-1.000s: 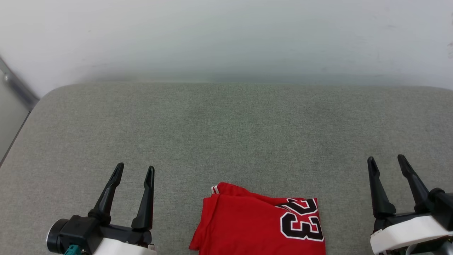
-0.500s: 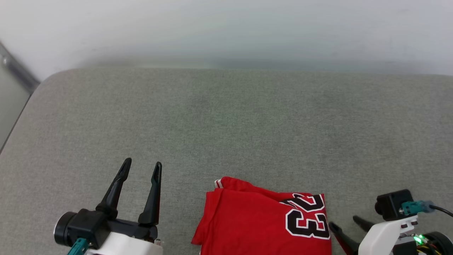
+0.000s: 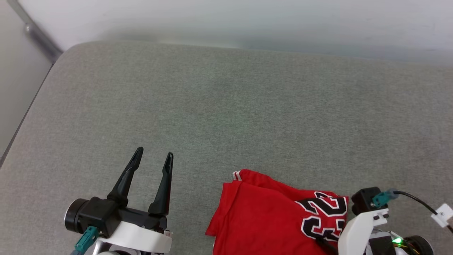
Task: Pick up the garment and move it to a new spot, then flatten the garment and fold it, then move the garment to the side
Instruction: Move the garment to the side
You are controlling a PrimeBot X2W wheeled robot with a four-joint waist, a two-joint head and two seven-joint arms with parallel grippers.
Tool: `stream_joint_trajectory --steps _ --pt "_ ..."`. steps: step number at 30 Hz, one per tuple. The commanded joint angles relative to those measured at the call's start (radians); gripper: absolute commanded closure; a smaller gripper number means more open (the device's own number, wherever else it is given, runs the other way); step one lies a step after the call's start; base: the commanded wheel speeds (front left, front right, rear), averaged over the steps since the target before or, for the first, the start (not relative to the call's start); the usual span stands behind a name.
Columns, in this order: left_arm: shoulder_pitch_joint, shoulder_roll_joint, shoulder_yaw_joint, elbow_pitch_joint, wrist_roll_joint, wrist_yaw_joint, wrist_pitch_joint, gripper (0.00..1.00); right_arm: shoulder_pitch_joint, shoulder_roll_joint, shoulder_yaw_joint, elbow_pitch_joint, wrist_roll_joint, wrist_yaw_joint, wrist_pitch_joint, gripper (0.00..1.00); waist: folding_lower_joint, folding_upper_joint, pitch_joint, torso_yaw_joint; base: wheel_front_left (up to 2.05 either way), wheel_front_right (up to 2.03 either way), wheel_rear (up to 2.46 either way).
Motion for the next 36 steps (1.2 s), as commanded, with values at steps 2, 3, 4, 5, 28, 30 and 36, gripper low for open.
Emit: stream_joint_trajectory --steps 2,3,4,5,28,30,36 --pt "-0.014 0.001 -0.005 0.004 0.001 -0.002 -0.002 0.0 -0.021 0.009 0.011 0.034 -0.015 0.0 0.005 0.0 0.0 0.0 0.011 0.017 0.0 0.0 0.0" --pt "-0.016 0.001 -0.005 0.005 0.001 -0.002 -0.002 0.0 -0.025 0.011 0.018 0.053 -0.022 0.0 0.006 0.0 0.0 0.0 0.013 0.021 0.0 0.0 0.0" --pt "-0.018 0.0 -0.006 0.006 0.001 -0.002 -0.002 0.0 -0.031 0.014 0.026 0.073 -0.03 0.0 0.004 0.0 0.0 0.0 0.014 0.024 0.0 0.0 0.0" --pt "-0.019 0.0 -0.007 0.006 0.001 -0.002 -0.002 0.0 -0.035 0.017 0.03 0.093 -0.036 0.0 0.0 0.0 0.0 0.0 0.016 0.027 0.0 0.0 0.0" --pt "-0.006 -0.007 -0.034 0.001 0.016 -0.002 -0.002 0.0 -0.219 -0.317 0.285 0.113 -0.184 -0.001 -0.062 1.0 0.0 0.0 -0.001 -0.123 0.0 0.0 0.0" --pt "-0.016 -0.001 -0.051 0.005 0.026 -0.002 -0.002 0.0 -0.247 -0.371 0.3 0.089 -0.172 -0.001 -0.043 1.0 0.0 0.0 0.016 -0.16 0.0 0.0 0.0" --pt "-0.078 -0.009 -0.09 -0.017 0.047 -0.002 -0.002 0.0 -0.349 -0.539 0.322 0.026 -0.147 -0.001 -0.007 1.0 0.0 0.0 0.095 -0.268 0.0 0.0 0.0"
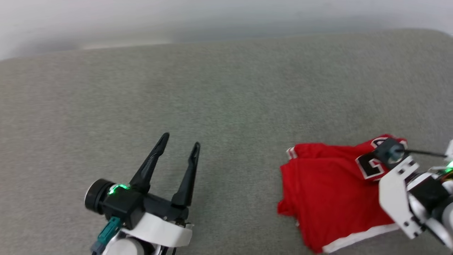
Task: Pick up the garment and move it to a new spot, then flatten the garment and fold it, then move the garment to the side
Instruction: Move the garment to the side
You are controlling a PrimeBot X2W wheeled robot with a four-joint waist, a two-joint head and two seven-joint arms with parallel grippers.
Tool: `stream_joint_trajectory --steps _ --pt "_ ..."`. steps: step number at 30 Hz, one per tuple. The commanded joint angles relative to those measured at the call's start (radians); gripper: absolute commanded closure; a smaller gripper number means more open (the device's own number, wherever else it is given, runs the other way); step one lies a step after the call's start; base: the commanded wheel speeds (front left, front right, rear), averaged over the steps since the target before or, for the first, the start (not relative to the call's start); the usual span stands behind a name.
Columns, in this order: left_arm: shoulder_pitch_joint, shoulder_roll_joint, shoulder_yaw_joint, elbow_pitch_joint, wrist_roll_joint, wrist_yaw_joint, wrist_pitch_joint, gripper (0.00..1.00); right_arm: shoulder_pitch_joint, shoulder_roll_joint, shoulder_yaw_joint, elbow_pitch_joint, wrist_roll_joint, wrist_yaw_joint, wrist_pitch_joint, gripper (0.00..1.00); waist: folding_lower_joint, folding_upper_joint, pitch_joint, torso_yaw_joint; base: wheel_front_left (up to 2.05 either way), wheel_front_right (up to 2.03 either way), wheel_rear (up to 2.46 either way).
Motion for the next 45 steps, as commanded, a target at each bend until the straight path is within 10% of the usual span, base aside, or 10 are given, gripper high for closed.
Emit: stream_joint_trajectory --steps 1,18,35,36,37,45 --pt "-0.032 0.003 -0.012 -0.01 0.006 -0.002 -0.002 0.0 -0.034 -0.028 -0.006 -0.011 0.014 -0.001 0.004 1.0 -0.0001 -0.0001 0.073 -0.073 0.0 0.0 0.0" --pt "-0.305 0.13 -0.123 -0.155 0.034 -0.002 -0.002 0.0 -0.231 -0.175 -0.332 0.31 -0.084 -0.001 -0.255 1.0 -0.0001 -0.0001 0.393 -0.171 0.0 0.0 0.0" --pt "-0.353 0.161 -0.124 -0.176 0.037 -0.001 -0.002 0.0 -0.362 -0.118 -0.485 0.613 -0.282 -0.001 -0.496 1.0 -0.0001 -0.0001 0.457 -0.144 0.0 0.0 0.0" --pt "-0.351 0.157 -0.122 -0.173 0.035 -0.001 -0.002 0.0 -0.368 -0.111 -0.489 0.611 -0.296 -0.001 -0.494 0.75 -0.0001 -0.0001 0.45 -0.144 0.0 0.0 0.0" --pt "-0.347 0.153 -0.121 -0.17 0.035 -0.001 -0.002 0.0 -0.369 -0.1 -0.496 0.611 -0.302 -0.001 -0.482 0.0 -0.0001 -0.0001 0.44 -0.143 0.0 0.0 0.0" --pt "-0.281 0.124 -0.059 -0.129 0.017 0.01 -0.002 0.0 -0.4 -0.065 -0.442 0.487 -0.323 -0.001 -0.422 0.0 -0.0001 -0.0001 0.31 -0.141 0.0 0.0 0.0"
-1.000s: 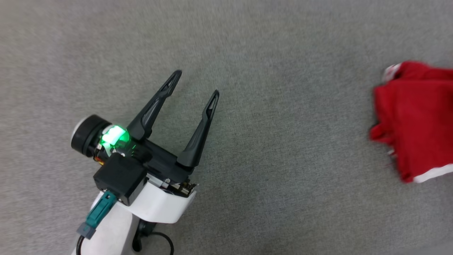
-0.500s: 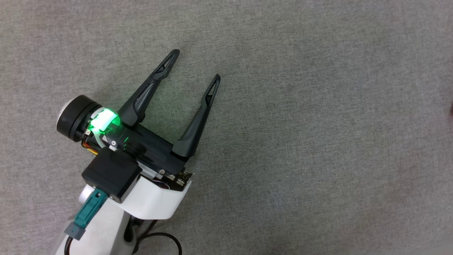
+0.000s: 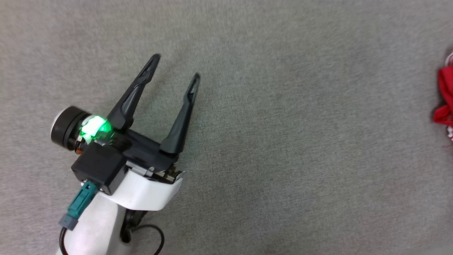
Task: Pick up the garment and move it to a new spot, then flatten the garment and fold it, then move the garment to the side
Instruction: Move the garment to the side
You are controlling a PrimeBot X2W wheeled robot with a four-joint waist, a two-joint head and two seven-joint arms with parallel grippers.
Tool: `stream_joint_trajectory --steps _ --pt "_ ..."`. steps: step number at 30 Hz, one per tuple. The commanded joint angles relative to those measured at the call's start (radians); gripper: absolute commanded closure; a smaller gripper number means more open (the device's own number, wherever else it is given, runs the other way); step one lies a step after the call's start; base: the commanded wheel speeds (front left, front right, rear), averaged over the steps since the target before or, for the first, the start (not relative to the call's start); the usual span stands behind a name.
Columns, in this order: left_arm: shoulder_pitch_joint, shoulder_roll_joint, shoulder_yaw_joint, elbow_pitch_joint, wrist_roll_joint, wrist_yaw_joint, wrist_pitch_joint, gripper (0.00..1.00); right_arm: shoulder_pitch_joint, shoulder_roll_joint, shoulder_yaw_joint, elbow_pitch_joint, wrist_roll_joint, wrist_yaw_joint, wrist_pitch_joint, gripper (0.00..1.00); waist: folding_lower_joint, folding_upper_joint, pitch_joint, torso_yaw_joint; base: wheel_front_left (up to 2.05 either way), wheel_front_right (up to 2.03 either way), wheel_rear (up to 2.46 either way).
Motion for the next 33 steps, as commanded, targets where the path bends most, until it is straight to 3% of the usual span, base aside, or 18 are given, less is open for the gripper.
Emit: stream_joint_trajectory --steps 1,6,14,21,28,33 --pt "0.033 -0.009 0.027 0.008 -0.004 0.007 -0.002 0.0 -0.019 0.017 0.019 -0.039 0.018 -0.002 0.007 0.0 -0.0001 -0.0001 -0.075 0.004 0.0 0.0 0.0" --pt "0.084 -0.032 0.081 0.029 -0.02 0.006 -0.002 0.0 -0.021 0.059 0.026 -0.1 0.074 -0.001 -0.013 0.0 -0.0001 -0.0001 -0.169 0.024 0.0 0.0 0.0" --pt "0.207 -0.075 0.183 0.087 -0.014 0.024 -0.002 0.0 0.082 0.198 -0.008 -0.237 0.187 -0.001 -0.165 0.0 -0.0001 -0.0001 -0.343 0.095 0.0 0.0 0.0" --pt "0.313 -0.113 0.244 0.137 -0.03 0.038 -0.002 0.0 0.254 0.382 -0.056 -0.336 0.259 -0.001 -0.326 0.0 -0.0001 -0.0001 -0.46 0.149 0.0 0.0 0.0" --pt "0.39 -0.133 0.254 0.157 -0.026 0.027 -0.002 0.0 0.471 0.5 -0.051 -0.405 0.347 -0.001 -0.464 0.0 -0.0001 -0.0001 -0.531 0.186 0.0 0.0 0.0" --pt "0.44 -0.144 0.264 0.169 -0.036 0.017 -0.002 0.0 0.579 0.571 -0.044 -0.383 0.381 -0.001 -0.538 0.0 -0.0001 -0.0001 -0.564 0.188 0.0 0.0 0.0"
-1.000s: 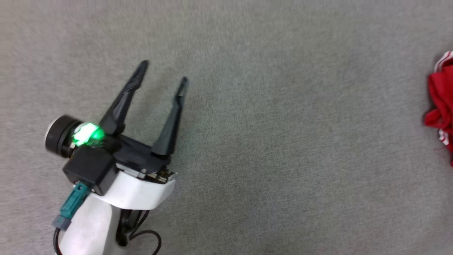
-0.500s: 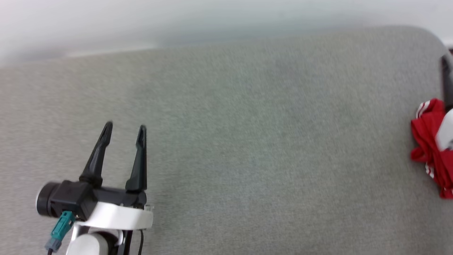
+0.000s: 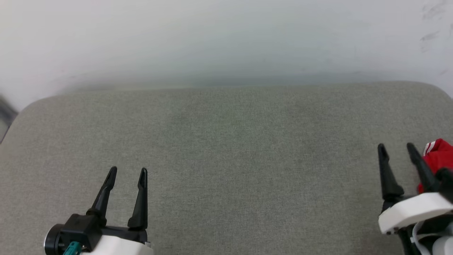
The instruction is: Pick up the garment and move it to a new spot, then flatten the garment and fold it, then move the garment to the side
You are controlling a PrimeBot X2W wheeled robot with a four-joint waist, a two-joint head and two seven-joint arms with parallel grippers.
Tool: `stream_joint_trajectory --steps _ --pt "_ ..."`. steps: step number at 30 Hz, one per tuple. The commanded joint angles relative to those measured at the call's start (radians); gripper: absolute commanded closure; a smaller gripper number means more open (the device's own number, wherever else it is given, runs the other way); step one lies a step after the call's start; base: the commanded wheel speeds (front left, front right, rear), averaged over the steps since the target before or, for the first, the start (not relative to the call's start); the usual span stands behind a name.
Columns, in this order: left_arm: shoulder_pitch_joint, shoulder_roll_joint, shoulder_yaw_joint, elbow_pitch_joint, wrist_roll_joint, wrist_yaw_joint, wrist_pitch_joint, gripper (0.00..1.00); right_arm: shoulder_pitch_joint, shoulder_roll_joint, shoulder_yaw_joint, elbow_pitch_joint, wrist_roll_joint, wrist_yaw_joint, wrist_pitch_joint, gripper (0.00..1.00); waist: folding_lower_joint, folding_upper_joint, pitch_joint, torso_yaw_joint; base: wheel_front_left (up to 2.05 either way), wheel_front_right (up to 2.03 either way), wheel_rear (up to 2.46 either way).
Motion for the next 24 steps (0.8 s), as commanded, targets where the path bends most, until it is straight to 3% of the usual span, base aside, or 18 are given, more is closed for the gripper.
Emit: stream_joint_trajectory --steps 1,11,24 --pt "0.016 -0.002 0.003 0.003 -0.002 -0.004 -0.002 0.0 0.021 0.008 0.012 0.008 0.002 0.0 -0.02 0.0 0.0003 0.0 -0.013 0.003 0.0 0.0 0.0" --pt "0.031 -0.019 0.009 0.035 -0.019 -0.02 -0.002 0.0 0.072 0.052 0.038 0.063 0.022 0.0 -0.101 0.0 0.0003 0.0 -0.027 0.007 0.0 0.0 0.0" --pt "0.025 -0.02 0.002 0.048 -0.003 -0.025 -0.002 0.0 0.068 0.062 0.055 0.058 -0.003 0.0 -0.115 0.0 0.0003 0.0 -0.031 0.012 0.0 0.0 0.0"
